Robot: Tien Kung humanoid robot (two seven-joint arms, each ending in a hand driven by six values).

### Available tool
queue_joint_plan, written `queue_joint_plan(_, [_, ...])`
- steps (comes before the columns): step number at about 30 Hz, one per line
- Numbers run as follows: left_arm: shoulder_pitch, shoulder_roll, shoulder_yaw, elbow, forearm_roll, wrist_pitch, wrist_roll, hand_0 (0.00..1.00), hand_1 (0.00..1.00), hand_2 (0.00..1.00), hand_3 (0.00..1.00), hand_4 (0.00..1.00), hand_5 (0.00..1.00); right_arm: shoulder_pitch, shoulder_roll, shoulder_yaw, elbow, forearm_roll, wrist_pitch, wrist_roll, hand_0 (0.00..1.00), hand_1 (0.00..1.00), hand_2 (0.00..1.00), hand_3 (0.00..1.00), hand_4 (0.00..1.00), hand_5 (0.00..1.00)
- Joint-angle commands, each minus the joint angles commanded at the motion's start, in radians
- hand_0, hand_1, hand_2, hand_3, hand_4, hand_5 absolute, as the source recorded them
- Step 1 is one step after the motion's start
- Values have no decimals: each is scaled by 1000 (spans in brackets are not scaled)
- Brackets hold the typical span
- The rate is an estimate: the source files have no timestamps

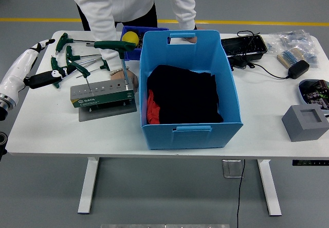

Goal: Lift tool from toolbox,place it in box,lift tool from toolbox,place it in box

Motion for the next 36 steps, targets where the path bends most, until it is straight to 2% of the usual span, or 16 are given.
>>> queue_joint_plan(10, [-222, 59, 190, 83, 17, -5, 46, 998, 998, 998, 998, 998, 479, 6, -4, 13, -1, -16, 7, -5, 682, 664, 718, 566, 798, 676])
queue_joint_plan(14, [-294, 66, 265, 104, -6, -31, 66, 998, 998, 998, 998, 998, 487, 7, -5, 21, -2, -25, 11, -7, 682, 664, 718, 566, 799, 676])
queue_joint_plan(17, [-349, 70, 343, 134, -40, -20, 61, 998, 998, 998, 998, 998, 502, 8, -6, 27, -2, -31, 13, -9, 682, 664, 718, 566, 798, 676])
queue_joint_plan(22, [-411, 57, 449, 198, -89, 3, 44, 998, 998, 998, 998, 998, 502, 9, -8, 35, -3, -45, 18, -13, 682, 664, 718, 566, 798, 676])
queue_joint_plan(23, [-424, 48, 468, 216, -99, 5, 43, 961, 998, 998, 998, 998, 551, 9, -8, 39, -3, -49, 20, -14, 682, 664, 719, 566, 798, 676])
queue_joint_plan(27, [-467, 20, 511, 261, -107, 0, 43, 961, 998, 998, 998, 998, 551, 15, -10, 39, -4, -53, 24, -15, 682, 664, 719, 566, 798, 676])
queue_joint_plan(29, [-484, 12, 522, 277, -101, -1, 40, 925, 985, 998, 998, 998, 565, 18, -10, 40, -4, -57, 25, -16, 682, 667, 718, 566, 799, 677])
queue_joint_plan(34, [-543, 1, 558, 353, -75, 4, 15, 925, 985, 998, 998, 998, 565, 25, -13, 46, -5, -70, 29, -19, 682, 667, 718, 566, 799, 677])
queue_joint_plan(35, [-555, 1, 565, 373, -73, 5, 11, 905, 935, 968, 899, 998, 581, 26, -14, 46, -5, -72, 31, -19, 682, 666, 718, 565, 799, 678])
queue_joint_plan(36, [-566, 2, 573, 394, -75, 5, 9, 905, 935, 968, 899, 998, 581, 27, -15, 48, -5, -74, 32, -19, 682, 666, 718, 565, 799, 678])
